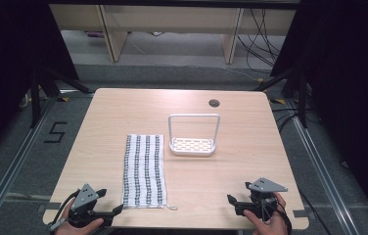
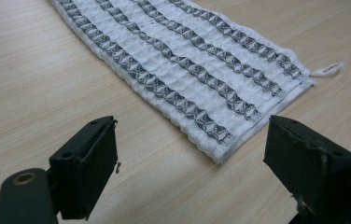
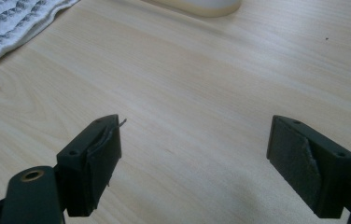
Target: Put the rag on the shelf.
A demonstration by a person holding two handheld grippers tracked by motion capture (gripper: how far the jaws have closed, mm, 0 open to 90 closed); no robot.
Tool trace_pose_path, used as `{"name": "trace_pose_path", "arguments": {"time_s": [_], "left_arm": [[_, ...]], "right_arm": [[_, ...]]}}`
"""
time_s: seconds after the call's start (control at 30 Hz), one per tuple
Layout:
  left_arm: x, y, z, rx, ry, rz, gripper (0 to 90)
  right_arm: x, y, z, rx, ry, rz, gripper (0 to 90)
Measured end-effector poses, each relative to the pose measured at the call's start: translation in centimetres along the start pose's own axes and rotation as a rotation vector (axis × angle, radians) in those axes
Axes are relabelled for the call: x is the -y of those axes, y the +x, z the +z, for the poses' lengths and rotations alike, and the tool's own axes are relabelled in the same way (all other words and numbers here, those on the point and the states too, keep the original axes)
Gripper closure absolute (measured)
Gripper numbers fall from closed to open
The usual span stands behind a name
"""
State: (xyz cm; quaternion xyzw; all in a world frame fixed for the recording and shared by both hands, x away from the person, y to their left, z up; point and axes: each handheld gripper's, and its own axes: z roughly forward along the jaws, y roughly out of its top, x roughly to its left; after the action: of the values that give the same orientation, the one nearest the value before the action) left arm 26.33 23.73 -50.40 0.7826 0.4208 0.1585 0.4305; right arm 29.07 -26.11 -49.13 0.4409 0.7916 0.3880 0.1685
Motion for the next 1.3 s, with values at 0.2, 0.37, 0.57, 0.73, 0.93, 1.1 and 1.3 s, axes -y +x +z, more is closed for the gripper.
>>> {"name": "trace_pose_path", "arguments": {"time_s": [0.2, 0.37, 0.57, 0.73, 0.93, 1.1, 1.3], "left_arm": [[-0.1, 0.0, 0.0, 0.001, 0.019, 0.017, 16.4], [-0.2, 0.0, 0.0, 0.009, 0.026, 0.029, 16.5], [-0.2, -0.2, 0.1, 0.017, 0.026, 0.013, 16.8], [-0.5, -0.8, 0.6, 0.05, 0.016, -0.014, 16.9], [-0.7, -1.9, 1.5, 0.076, 0.032, 0.047, 18.9], [-0.7, -1.8, 1.2, 0.072, 0.044, 0.036, 20.3], [-0.8, -1.6, 1.3, 0.073, 0.076, 0.078, 24.9]], "right_arm": [[-0.4, 0.3, 0.0, -0.006, -0.021, -0.022, 19.7], [-0.7, 0.8, 0.2, -0.023, -0.02, -0.025, 21.6], [-1.8, 1.5, 0.8, -0.052, -0.028, -0.046, 25.3], [-2.3, 2.6, 1.4, -0.09, -0.034, -0.068, 28.2], [-3.5, 6.3, 3.1, -0.19, -0.024, -0.178, 31.4], [-4.4, 9.2, 4.7, -0.259, 0.009, -0.25, 33.5], [-5.3, 11.3, 6.3, -0.302, 0.037, -0.319, 35.9]]}}
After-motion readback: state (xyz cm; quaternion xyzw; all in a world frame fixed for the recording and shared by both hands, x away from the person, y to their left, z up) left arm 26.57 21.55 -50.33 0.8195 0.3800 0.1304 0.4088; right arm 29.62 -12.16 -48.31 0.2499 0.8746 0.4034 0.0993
